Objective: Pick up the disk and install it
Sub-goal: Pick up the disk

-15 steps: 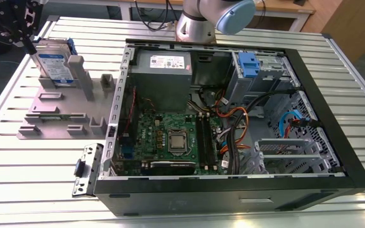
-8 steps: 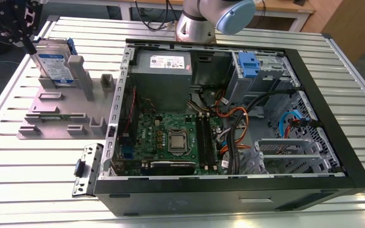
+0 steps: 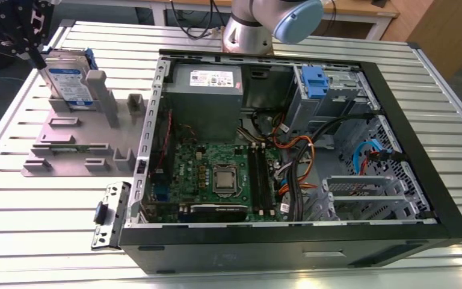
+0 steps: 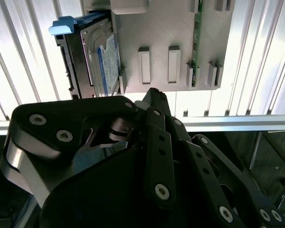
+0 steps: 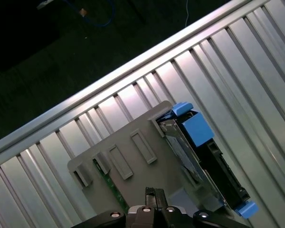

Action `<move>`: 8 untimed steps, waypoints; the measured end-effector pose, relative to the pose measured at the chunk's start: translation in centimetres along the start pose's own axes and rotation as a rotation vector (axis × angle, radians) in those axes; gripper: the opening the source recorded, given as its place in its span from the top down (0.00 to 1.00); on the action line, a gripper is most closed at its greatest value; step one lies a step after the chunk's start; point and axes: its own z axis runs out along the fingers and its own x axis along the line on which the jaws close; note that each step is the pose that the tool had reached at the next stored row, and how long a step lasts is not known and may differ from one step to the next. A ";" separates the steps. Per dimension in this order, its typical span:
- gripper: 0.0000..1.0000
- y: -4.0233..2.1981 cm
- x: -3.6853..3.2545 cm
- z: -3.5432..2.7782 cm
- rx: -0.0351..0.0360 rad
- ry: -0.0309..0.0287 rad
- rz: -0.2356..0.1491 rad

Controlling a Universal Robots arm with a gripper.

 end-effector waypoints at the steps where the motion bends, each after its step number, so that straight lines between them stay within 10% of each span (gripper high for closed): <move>1: 0.90 0.00 0.00 0.00 0.0000 0.0000 -0.001; 8: 0.90 0.00 0.00 0.00 -0.0002 0.0004 -0.011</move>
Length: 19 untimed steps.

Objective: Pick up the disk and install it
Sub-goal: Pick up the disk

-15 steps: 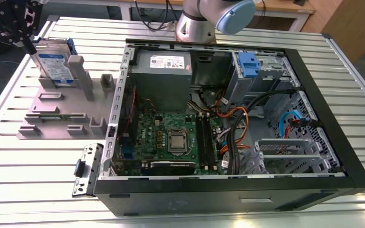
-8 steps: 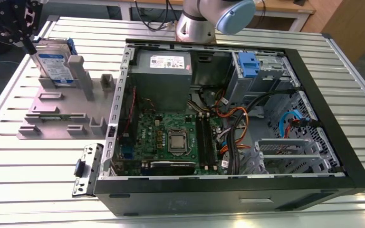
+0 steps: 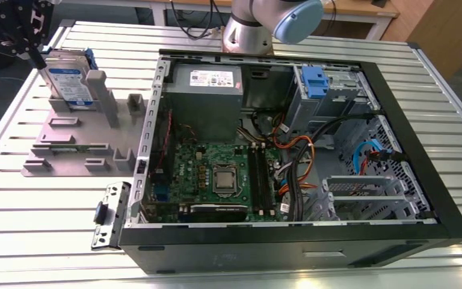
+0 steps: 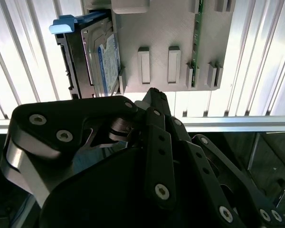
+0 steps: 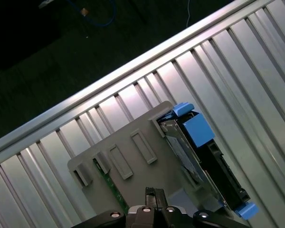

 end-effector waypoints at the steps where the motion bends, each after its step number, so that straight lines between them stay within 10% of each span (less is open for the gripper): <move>1: 0.90 0.00 0.00 0.00 0.0000 0.0001 -0.001; 19: 0.90 0.00 0.00 0.00 -0.0006 0.0009 -0.023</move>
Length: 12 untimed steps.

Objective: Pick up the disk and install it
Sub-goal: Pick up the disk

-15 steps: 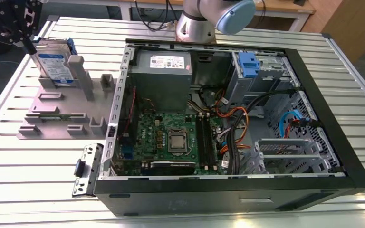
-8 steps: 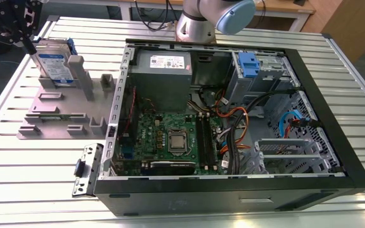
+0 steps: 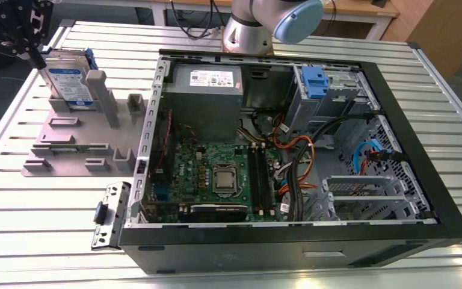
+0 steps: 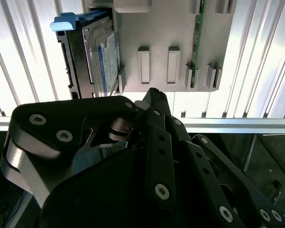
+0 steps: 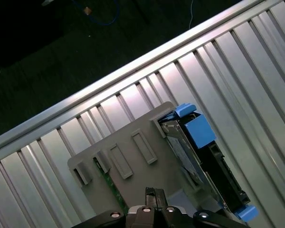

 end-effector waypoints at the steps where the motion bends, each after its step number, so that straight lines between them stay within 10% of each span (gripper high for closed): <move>1: 0.90 0.00 0.00 0.00 0.0000 0.0001 -0.001; 12: 0.90 0.00 0.00 0.00 -0.0003 0.0007 -0.013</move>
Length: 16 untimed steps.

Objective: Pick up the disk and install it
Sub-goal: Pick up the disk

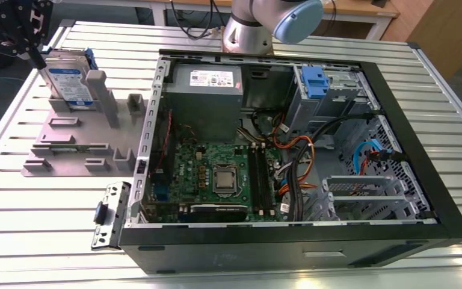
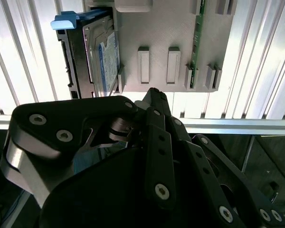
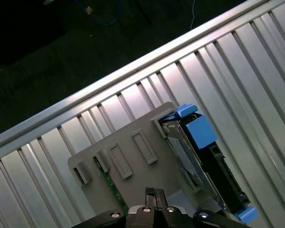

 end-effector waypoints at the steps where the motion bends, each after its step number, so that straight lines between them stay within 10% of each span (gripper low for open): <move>1: 0.90 0.00 0.00 0.00 0.0000 0.0000 -0.001; 16: 0.90 0.00 0.00 0.00 -0.0004 0.0007 -0.018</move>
